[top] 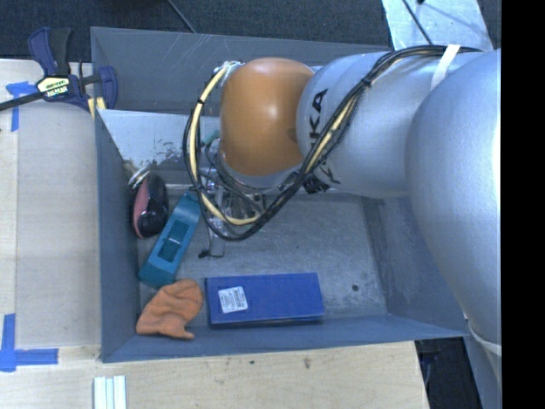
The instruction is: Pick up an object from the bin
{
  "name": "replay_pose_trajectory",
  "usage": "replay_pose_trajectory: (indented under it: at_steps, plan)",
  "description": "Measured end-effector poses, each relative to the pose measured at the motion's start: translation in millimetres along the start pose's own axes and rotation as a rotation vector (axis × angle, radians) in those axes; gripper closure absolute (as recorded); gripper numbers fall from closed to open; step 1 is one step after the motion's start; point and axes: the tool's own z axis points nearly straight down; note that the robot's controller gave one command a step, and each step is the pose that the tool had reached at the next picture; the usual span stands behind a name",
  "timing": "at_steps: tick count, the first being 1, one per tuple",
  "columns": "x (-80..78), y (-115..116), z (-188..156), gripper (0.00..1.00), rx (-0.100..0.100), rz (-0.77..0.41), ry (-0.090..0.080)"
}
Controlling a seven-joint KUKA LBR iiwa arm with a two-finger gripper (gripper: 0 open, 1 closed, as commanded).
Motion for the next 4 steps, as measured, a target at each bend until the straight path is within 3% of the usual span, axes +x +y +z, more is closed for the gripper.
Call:
replay_pose_trajectory:
  at_steps: [1, 2, 3, 4]
  plan:
    - [-1.7, -0.9, -5.2, 0.0, -0.001, 0.003, -0.008]
    - [-4.7, 17.3, 29.9, 0.0, -0.001, -0.168, -0.017]
    - [-5.3, 30.5, 54.0, 0.0, -0.002, -0.291, -0.013]
    - [-9.3, 50.2, 33.3, 0.0, 0.012, -0.599, -0.016]
